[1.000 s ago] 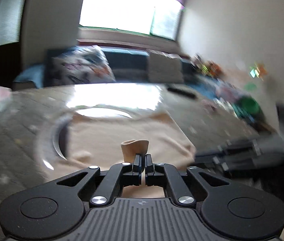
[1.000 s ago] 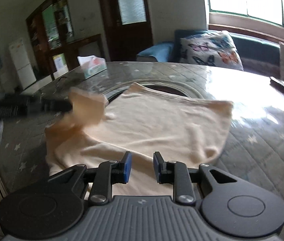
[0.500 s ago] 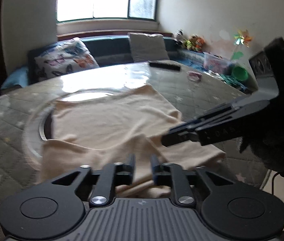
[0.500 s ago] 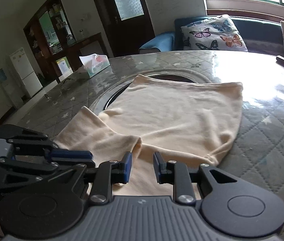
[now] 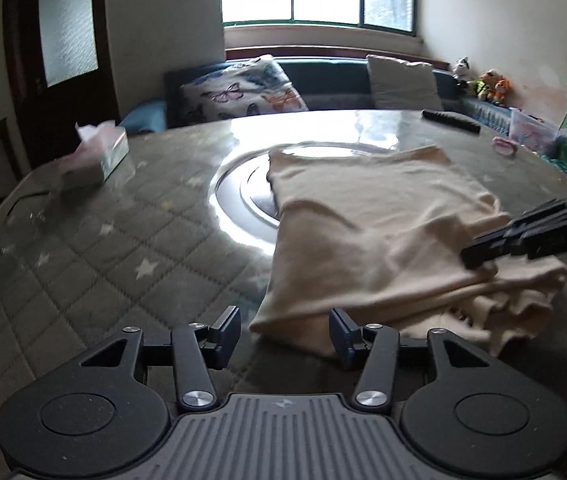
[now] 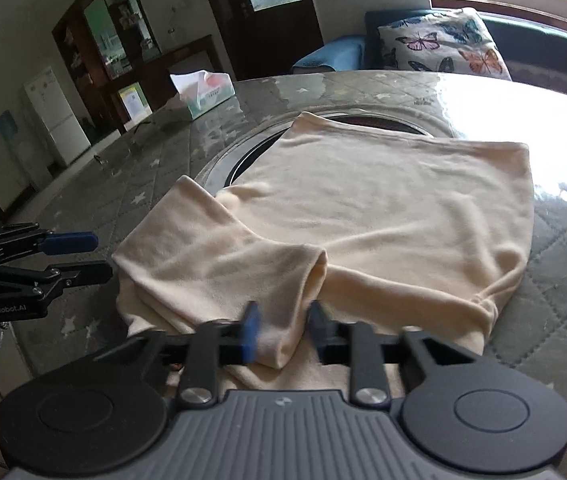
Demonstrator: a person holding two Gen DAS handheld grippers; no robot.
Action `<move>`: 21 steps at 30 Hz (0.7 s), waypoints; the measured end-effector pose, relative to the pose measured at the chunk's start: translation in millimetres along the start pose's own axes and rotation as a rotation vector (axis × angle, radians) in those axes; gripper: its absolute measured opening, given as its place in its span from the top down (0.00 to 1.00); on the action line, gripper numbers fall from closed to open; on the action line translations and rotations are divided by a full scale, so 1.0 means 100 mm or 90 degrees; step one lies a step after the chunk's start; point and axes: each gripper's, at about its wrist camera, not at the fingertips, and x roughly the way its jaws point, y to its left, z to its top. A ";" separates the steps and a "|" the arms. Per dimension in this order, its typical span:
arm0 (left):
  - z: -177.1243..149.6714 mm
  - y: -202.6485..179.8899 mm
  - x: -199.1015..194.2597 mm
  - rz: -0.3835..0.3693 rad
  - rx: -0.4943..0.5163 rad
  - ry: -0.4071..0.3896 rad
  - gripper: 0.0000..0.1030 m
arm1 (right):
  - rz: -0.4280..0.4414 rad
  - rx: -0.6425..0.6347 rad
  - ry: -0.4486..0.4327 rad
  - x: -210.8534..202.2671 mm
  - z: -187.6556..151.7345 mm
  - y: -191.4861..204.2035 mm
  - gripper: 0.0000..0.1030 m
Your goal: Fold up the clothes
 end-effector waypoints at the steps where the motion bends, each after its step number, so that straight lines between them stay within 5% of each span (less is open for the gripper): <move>1: -0.01 0.00 0.04 0.001 -0.003 0.002 0.49 | -0.004 -0.003 -0.004 -0.02 0.01 0.02 0.95; 13: -0.07 -0.11 0.15 0.008 0.026 -0.005 0.52 | -0.021 -0.079 -0.134 -0.72 0.42 0.29 0.97; 16: -0.08 -0.14 0.13 0.011 0.043 -0.009 0.59 | -0.033 -0.095 -0.161 -0.90 0.48 0.32 0.97; 18: -0.10 -0.17 0.11 0.013 0.053 -0.012 0.72 | -0.043 -0.100 -0.172 -1.01 0.49 0.31 0.97; 21: -0.11 -0.18 0.09 0.012 0.057 -0.012 0.74 | -0.067 -0.092 -0.170 -1.07 0.40 0.24 0.97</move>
